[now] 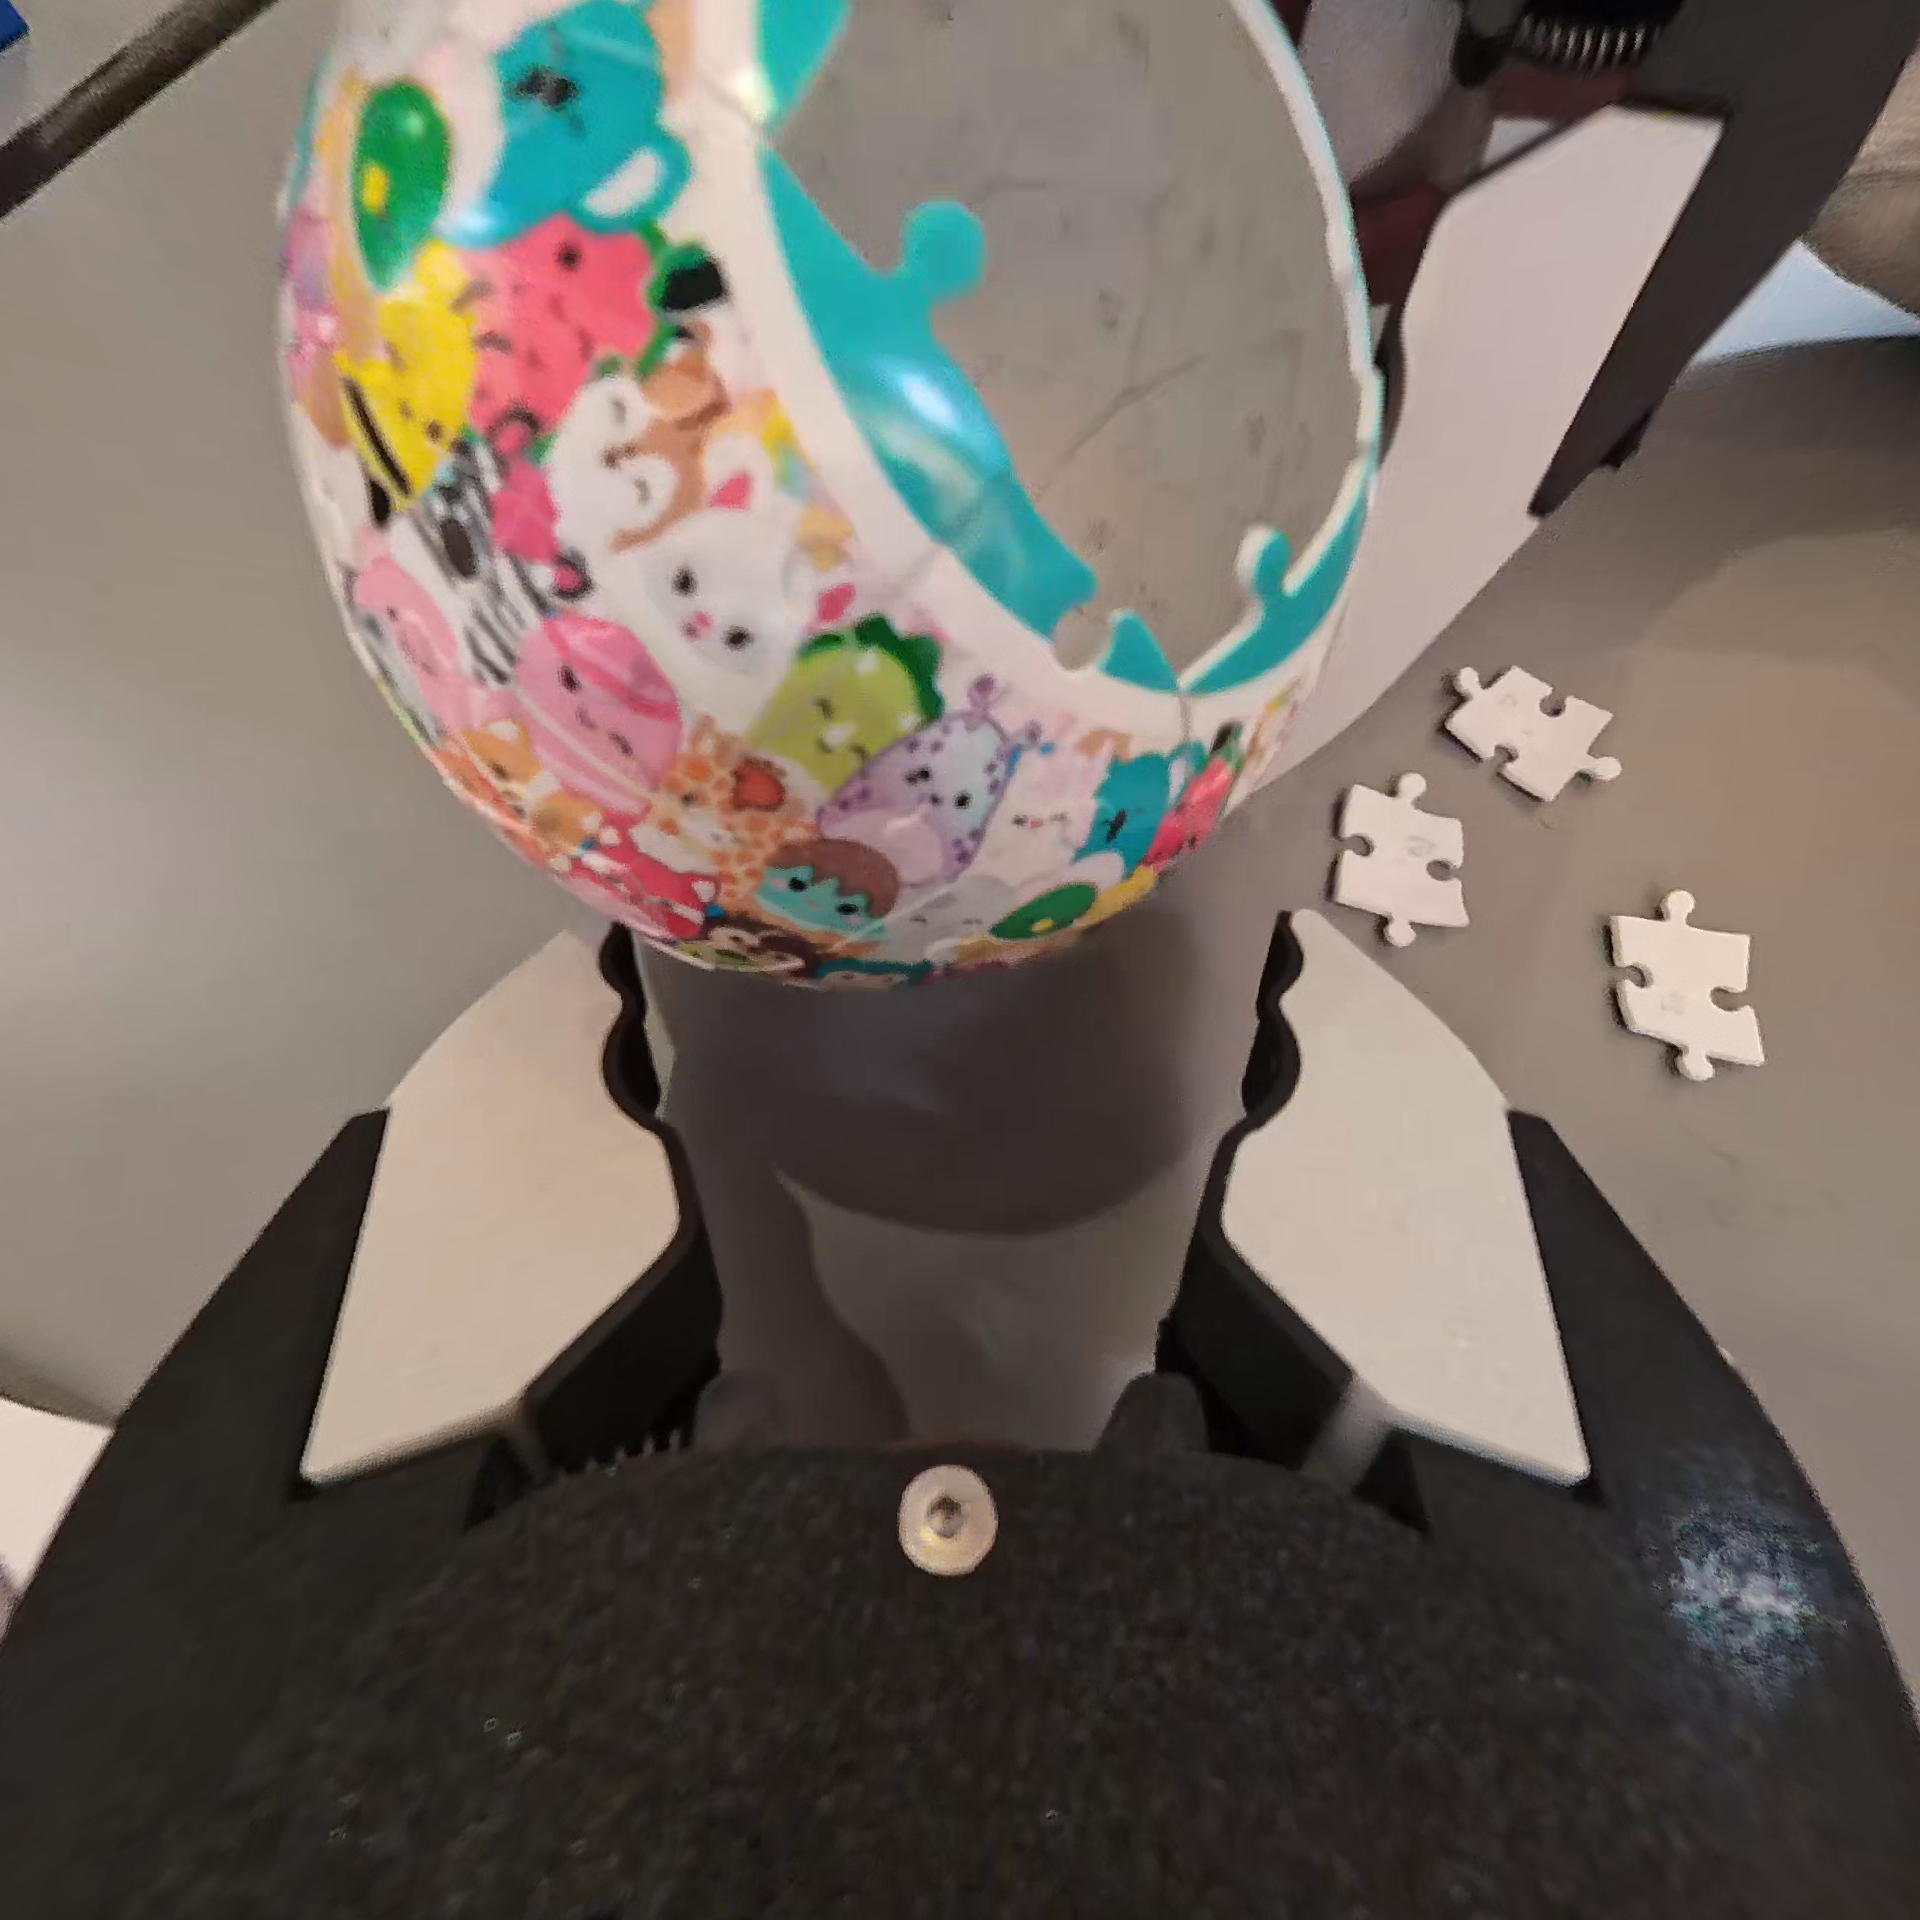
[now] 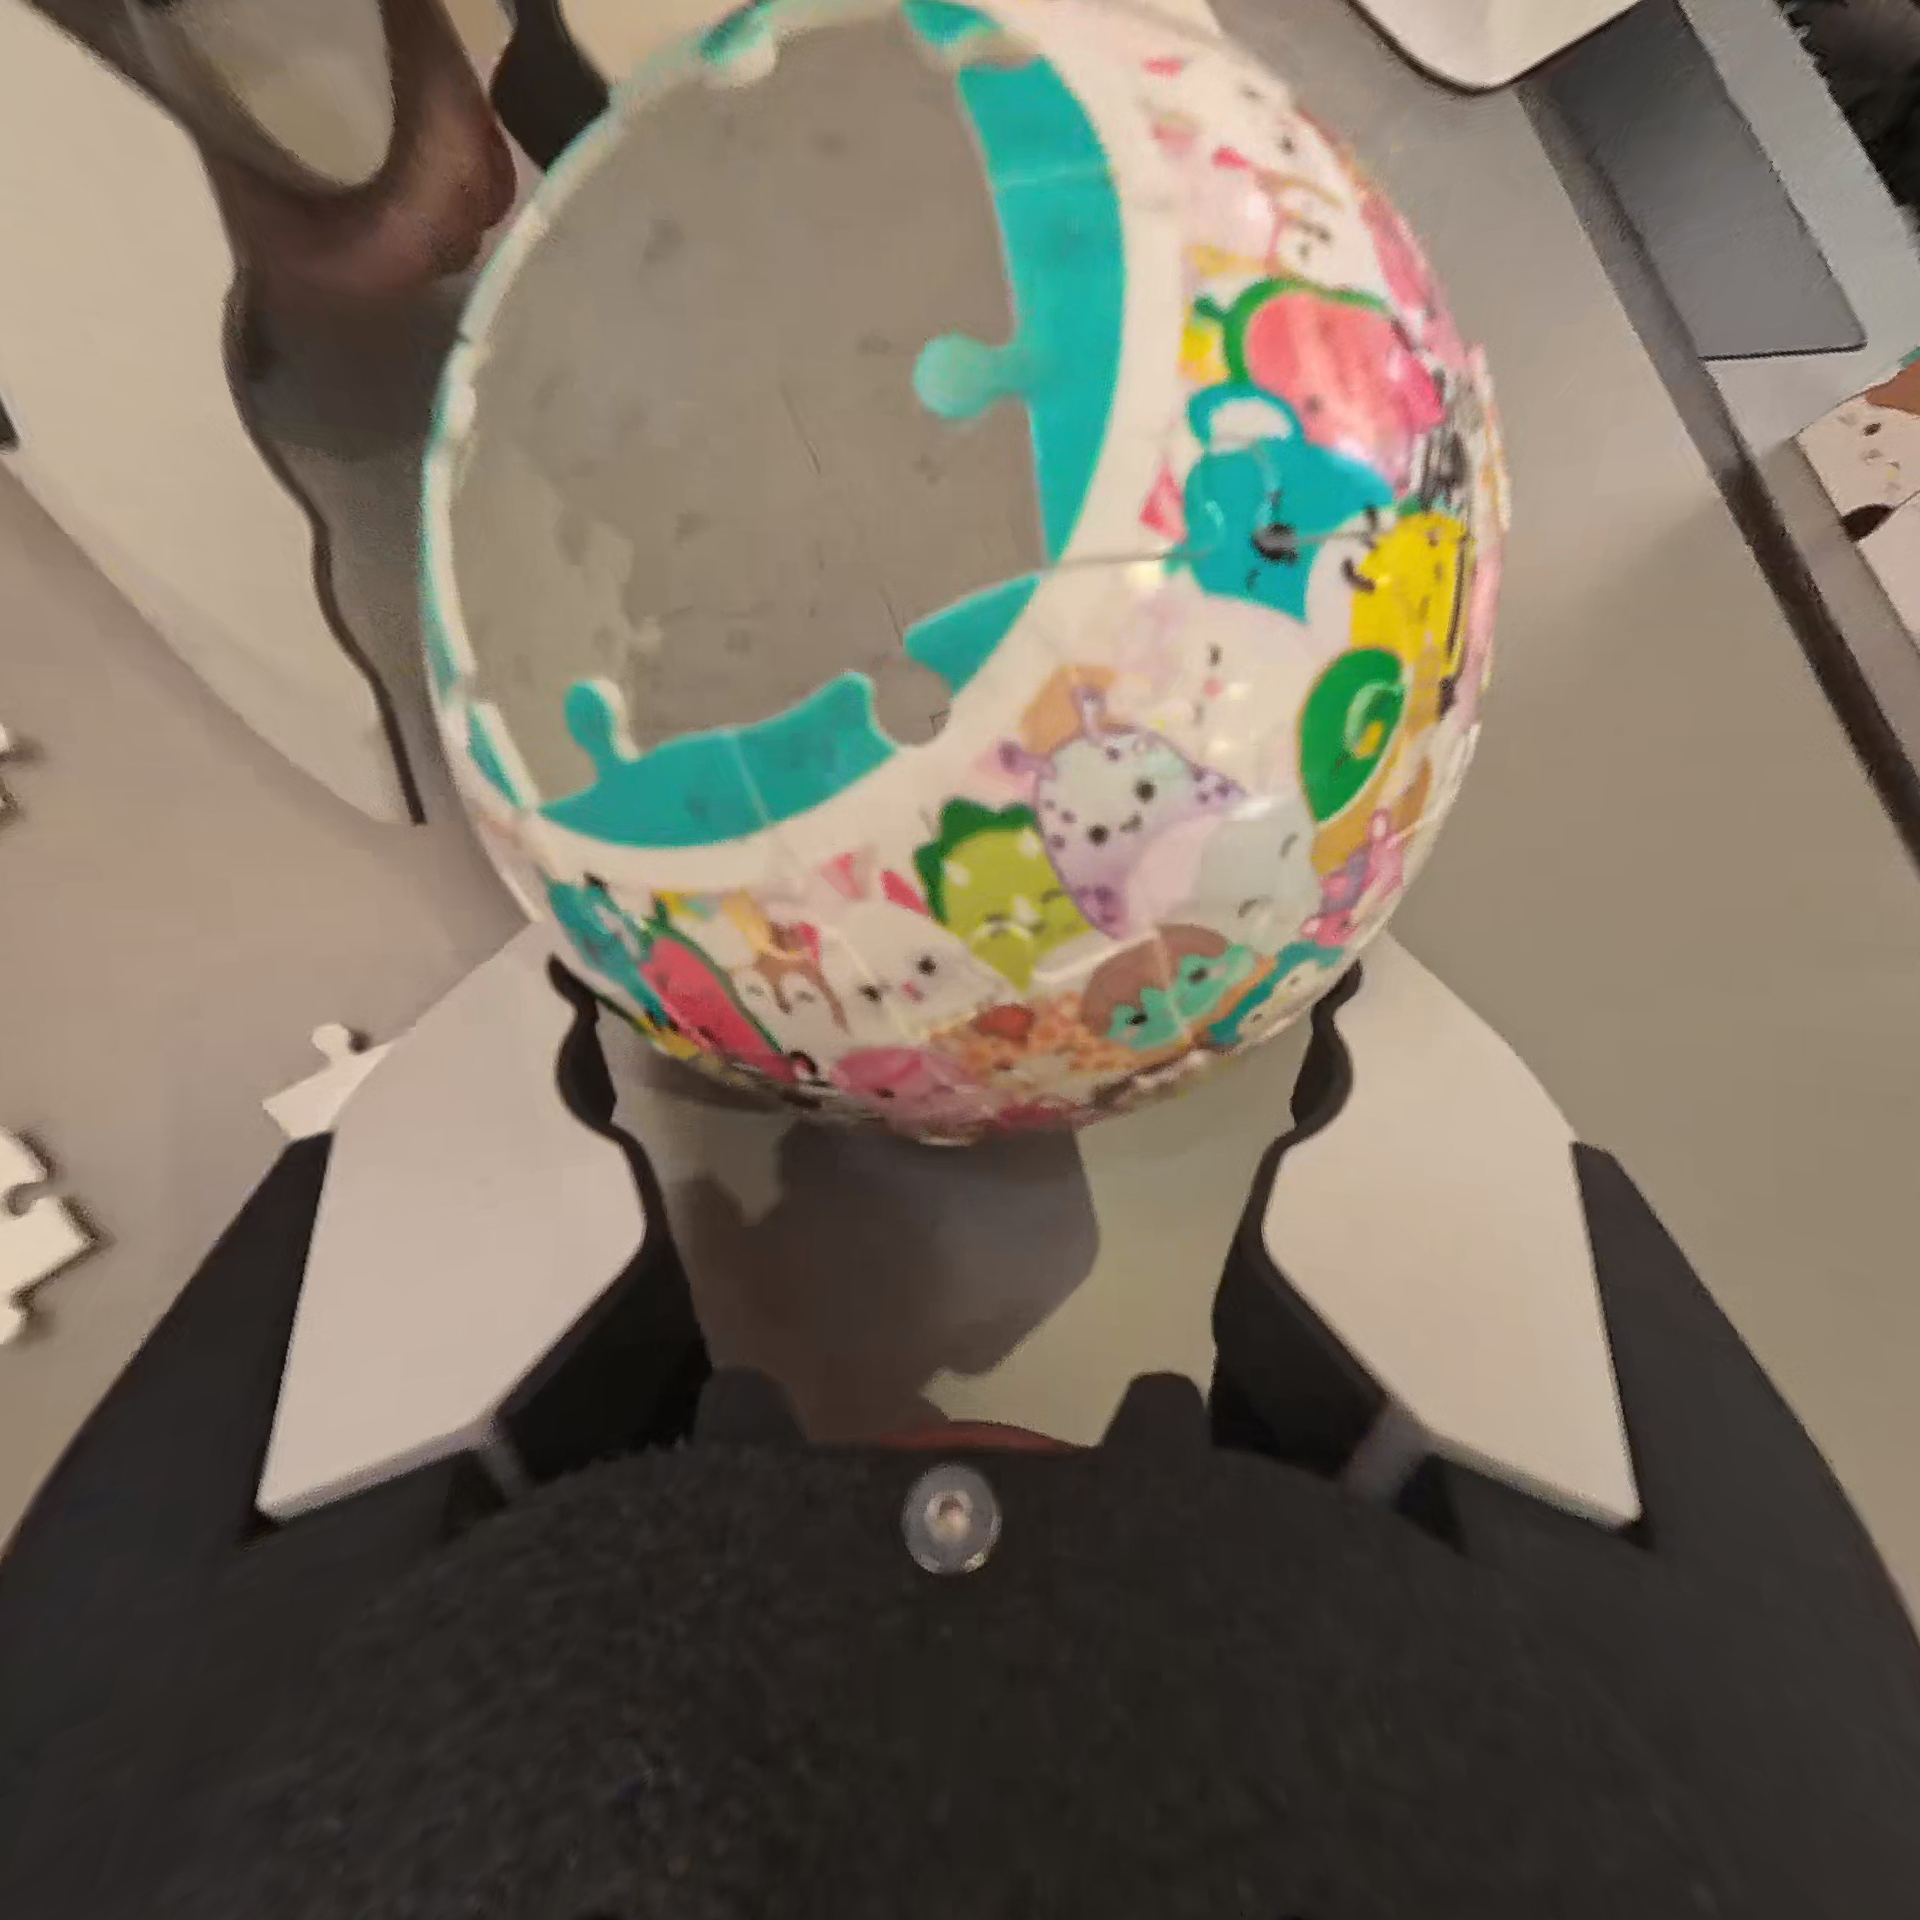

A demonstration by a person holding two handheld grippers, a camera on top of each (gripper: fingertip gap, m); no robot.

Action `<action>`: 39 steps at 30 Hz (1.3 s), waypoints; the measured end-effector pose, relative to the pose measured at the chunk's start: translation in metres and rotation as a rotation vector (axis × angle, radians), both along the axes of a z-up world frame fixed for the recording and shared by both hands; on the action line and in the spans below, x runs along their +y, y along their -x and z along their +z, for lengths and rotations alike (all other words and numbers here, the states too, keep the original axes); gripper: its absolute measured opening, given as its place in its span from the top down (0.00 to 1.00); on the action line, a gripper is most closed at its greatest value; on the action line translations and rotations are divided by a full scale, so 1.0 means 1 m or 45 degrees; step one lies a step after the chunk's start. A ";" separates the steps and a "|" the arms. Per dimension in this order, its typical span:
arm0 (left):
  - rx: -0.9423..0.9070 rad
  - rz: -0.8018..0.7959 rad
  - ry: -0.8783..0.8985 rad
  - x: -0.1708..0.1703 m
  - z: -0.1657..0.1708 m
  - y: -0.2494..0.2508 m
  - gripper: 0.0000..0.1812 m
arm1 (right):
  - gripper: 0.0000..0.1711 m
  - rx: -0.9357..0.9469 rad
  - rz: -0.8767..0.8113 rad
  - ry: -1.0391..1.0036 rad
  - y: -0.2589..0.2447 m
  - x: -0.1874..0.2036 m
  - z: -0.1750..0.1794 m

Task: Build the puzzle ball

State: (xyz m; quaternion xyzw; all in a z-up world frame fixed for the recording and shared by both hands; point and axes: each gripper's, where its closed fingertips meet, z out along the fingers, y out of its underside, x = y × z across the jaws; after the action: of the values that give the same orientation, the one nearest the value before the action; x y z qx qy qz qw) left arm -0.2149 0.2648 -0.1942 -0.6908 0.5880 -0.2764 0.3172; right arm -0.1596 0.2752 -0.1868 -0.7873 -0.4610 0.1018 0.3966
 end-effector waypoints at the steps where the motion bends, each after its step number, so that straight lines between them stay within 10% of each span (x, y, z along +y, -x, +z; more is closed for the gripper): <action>1: 0.003 -0.001 0.004 -0.003 0.000 0.002 0.39 | 0.24 0.045 0.010 0.051 0.003 -0.002 0.000; 22: 0.149 -0.148 0.205 -0.070 -0.021 0.030 0.46 | 0.35 0.054 0.240 0.403 0.019 -0.049 -0.030; 26: 0.145 -0.042 0.197 -0.071 -0.015 0.059 0.50 | 0.60 0.043 0.027 0.444 -0.019 -0.073 -0.017; 34: -0.181 0.044 0.216 -0.107 0.023 0.060 0.66 | 0.62 0.056 -0.093 0.264 0.023 -0.102 -0.035; 39: -0.242 0.015 0.277 -0.129 0.030 0.053 0.70 | 0.80 0.062 -0.137 0.305 0.029 -0.101 -0.034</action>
State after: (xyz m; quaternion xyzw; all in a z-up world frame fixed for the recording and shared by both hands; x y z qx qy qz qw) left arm -0.2682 0.1358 -0.1640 -0.6953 0.5177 -0.4009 0.2964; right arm -0.1890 0.1739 -0.2213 -0.8498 -0.3930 0.1538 0.3157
